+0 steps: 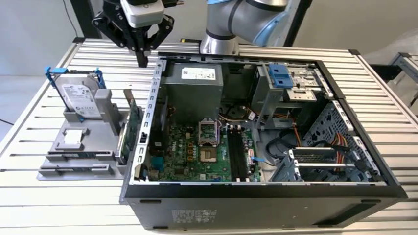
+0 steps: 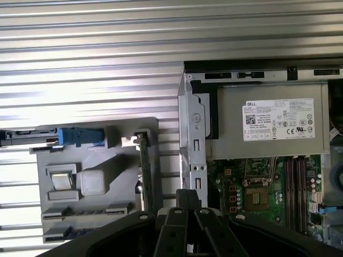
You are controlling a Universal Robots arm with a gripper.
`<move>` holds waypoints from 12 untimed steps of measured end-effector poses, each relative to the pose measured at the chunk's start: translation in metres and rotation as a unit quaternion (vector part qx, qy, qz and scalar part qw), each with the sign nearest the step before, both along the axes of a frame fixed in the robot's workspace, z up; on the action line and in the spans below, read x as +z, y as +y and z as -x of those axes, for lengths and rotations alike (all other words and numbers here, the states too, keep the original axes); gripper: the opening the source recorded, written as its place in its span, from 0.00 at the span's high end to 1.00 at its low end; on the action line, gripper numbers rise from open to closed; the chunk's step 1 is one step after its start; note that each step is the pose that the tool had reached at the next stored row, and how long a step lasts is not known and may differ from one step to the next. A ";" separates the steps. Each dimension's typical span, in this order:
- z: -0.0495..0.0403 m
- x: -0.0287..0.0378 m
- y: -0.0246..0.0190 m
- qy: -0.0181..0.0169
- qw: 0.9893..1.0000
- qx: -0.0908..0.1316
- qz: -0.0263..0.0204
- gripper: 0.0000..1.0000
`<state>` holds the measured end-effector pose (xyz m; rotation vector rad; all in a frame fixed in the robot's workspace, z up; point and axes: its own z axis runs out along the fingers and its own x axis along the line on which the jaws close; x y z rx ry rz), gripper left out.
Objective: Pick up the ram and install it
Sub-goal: 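Reach for the ram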
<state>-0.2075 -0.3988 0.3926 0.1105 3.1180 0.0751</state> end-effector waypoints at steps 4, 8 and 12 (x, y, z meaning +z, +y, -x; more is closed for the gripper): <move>0.0036 0.0000 0.0000 0.000 1.000 0.000 0.000 1.00; 0.0068 0.0000 0.0000 0.000 1.000 0.000 0.000 1.00; 0.0102 0.0000 0.0000 0.000 1.000 0.000 0.000 1.00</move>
